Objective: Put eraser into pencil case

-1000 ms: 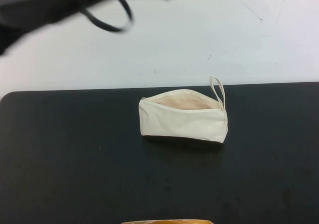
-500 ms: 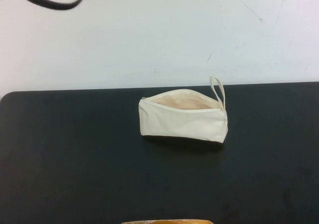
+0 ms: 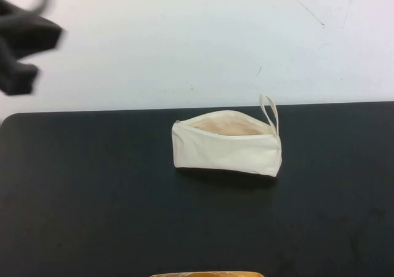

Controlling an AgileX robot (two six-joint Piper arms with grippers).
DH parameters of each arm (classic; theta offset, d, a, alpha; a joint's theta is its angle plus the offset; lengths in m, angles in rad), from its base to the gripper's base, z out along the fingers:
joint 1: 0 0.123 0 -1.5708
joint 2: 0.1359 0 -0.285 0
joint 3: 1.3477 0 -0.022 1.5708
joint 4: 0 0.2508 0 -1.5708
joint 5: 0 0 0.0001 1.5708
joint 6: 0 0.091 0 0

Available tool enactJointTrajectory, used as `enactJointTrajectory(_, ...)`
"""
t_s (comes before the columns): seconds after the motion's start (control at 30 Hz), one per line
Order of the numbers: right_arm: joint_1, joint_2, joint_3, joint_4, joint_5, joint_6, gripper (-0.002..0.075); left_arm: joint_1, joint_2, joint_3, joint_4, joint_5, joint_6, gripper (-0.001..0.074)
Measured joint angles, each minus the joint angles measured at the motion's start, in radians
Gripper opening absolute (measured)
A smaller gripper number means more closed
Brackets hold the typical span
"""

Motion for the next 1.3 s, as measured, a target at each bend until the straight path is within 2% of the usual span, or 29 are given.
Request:
enactJointTrajectory(0.17, 0.0, 0.0, 0.0, 0.0, 0.0, 0.0, -0.0001, 0.033, -0.158, 0.156, -0.002, -0.264, -0.036, 0.0)
enactJointTrajectory(0.33, 0.0, 0.0, 0.0, 0.0, 0.0, 0.0, -0.0001, 0.045, -0.358, 0.393, -0.008, -0.546, -0.065, -0.0001)
enactJointTrajectory(0.43, 0.0, 0.0, 0.0, 0.0, 0.0, 0.0, -0.0001, 0.071, -0.474, 0.548, -0.012, -0.642, -0.067, -0.0001)
enactJointTrajectory(0.63, 0.0, 0.0, 0.0, 0.0, 0.0, 0.0, -0.0001, 0.12, -0.693, 0.9, -0.021, -0.672, -0.099, -0.0001)
enactJointTrajectory(0.83, 0.0, 0.0, 0.0, 0.0, 0.0, 0.0, -0.0001, 0.138, -0.887, 1.17, -0.069, -0.692, -0.115, -0.0001)
enactJointTrajectory(1.1, 0.0, 0.0, 0.0, 0.0, 0.0, 0.0, -0.0001, 0.144, -1.107, 1.396, -0.089, -0.829, -0.115, -0.0001)
enactJointTrajectory(1.3, 0.0, 0.0, 0.0, 0.0, 0.0, 0.0, -0.0001, 0.144, -1.121, 1.469, -0.108, -0.819, -0.115, -0.0001)
